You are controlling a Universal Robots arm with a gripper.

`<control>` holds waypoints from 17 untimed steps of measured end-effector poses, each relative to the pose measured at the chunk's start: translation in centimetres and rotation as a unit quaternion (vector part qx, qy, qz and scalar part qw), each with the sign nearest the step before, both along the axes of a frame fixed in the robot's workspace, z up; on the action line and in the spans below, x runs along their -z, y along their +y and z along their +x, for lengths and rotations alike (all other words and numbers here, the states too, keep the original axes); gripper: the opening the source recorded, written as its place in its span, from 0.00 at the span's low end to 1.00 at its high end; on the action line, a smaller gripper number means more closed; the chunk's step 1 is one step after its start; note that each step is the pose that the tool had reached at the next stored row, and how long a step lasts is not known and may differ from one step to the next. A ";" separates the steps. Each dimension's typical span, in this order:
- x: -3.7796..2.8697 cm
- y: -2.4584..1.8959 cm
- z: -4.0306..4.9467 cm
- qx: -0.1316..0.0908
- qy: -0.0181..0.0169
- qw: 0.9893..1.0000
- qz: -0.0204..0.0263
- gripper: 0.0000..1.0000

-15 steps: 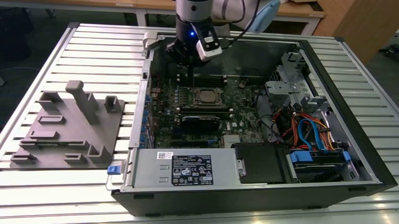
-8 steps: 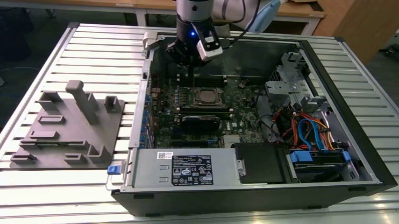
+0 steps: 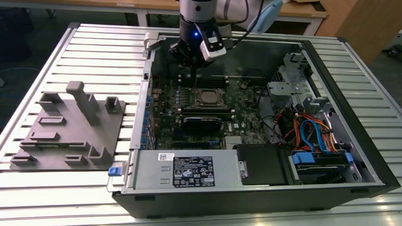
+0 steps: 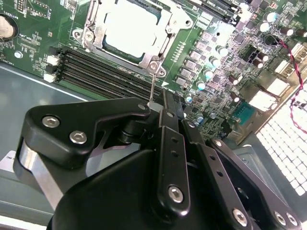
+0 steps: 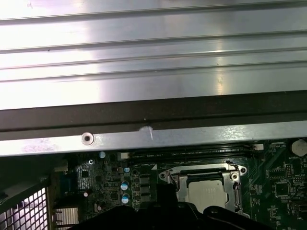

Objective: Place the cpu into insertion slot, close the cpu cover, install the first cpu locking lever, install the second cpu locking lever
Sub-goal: 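Install the first cpu locking lever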

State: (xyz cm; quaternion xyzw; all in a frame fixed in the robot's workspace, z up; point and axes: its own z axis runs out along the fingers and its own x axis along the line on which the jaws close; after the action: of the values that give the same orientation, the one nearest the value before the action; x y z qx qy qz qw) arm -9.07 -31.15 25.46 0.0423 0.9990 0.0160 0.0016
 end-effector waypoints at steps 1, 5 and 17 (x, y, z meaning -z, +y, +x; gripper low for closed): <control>0.00 0.00 0.04 0.000 0.000 1.000 0.000 0.10; 0.00 0.00 0.27 0.000 0.000 1.000 0.000 0.10; 0.00 0.00 1.28 0.000 0.000 1.000 0.000 0.10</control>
State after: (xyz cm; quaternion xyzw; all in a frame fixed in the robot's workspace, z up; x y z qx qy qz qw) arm -7.79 -31.14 25.46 0.0422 0.9990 0.0160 0.0016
